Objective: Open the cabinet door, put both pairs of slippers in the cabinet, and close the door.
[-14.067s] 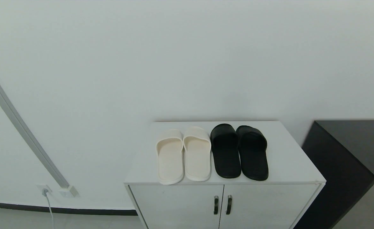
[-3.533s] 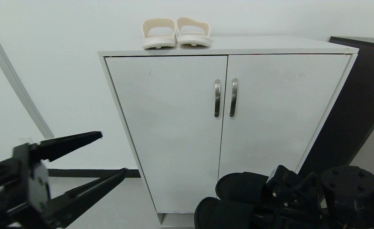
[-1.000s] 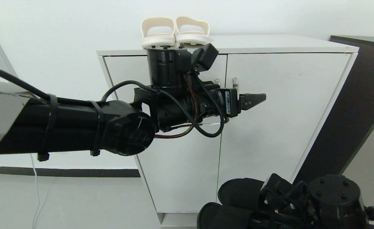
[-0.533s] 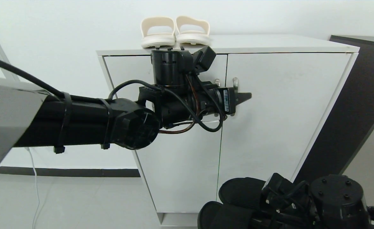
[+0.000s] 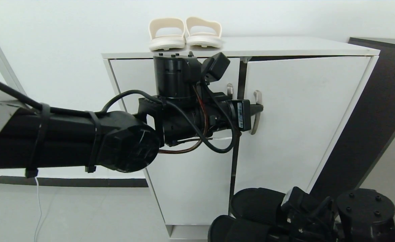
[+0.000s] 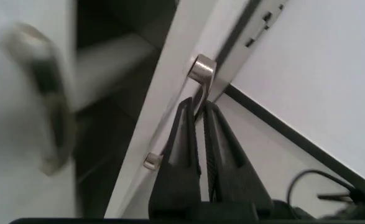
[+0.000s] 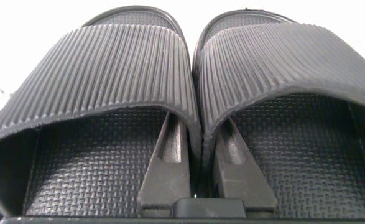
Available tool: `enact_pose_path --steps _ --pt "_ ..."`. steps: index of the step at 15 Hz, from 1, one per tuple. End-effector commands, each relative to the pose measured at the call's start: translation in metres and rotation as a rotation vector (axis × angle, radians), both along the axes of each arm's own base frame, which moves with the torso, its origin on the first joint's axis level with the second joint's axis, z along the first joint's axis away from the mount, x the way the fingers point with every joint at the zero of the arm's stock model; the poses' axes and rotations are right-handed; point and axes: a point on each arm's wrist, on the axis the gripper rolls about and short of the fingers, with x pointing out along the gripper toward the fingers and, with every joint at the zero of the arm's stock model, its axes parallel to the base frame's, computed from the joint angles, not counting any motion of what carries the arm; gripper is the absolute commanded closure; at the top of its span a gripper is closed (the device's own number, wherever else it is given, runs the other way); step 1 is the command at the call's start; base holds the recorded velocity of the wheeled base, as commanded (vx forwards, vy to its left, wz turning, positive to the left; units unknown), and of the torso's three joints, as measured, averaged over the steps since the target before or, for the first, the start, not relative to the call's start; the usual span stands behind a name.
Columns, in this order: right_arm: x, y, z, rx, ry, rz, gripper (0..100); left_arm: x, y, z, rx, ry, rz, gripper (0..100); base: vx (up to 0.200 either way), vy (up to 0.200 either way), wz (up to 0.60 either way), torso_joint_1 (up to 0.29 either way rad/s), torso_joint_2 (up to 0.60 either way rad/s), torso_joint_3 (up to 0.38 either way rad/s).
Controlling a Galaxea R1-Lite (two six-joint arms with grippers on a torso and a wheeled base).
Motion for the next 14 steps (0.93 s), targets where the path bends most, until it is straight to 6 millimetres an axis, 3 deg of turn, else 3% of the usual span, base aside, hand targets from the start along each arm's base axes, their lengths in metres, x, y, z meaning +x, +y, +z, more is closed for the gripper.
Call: enact_pose_path --steps 1,4,7,11,14 --pt "-0.007 -0.006 -0.004 -0.005 -0.003 0.048 100 -0.021 0.004 0.007 -0.009 -0.01 -0.031 100 0.0 0.0 0.0 0.0 0.0 0.0" --pt "-0.011 -0.009 -0.007 -0.01 -0.007 0.081 100 -0.046 0.01 0.011 -0.01 -0.013 -0.066 100 0.0 0.0 0.0 0.0 0.0 0.0" --pt "-0.015 -0.008 -0.007 -0.011 -0.006 0.098 100 -0.069 0.029 0.018 -0.017 -0.022 -0.076 100 0.0 0.0 0.0 0.0 0.0 0.0" --pt "-0.018 -0.007 -0.009 -0.016 -0.003 0.11 100 -0.06 0.037 0.017 -0.043 0.031 -0.042 100 0.0 0.0 0.0 0.0 0.0 0.0" --pt "-0.019 -0.007 -0.01 -0.021 0.0 0.115 100 -0.028 0.026 0.009 -0.068 0.041 0.005 100 0.0 0.0 0.0 0.0 0.0 0.0"
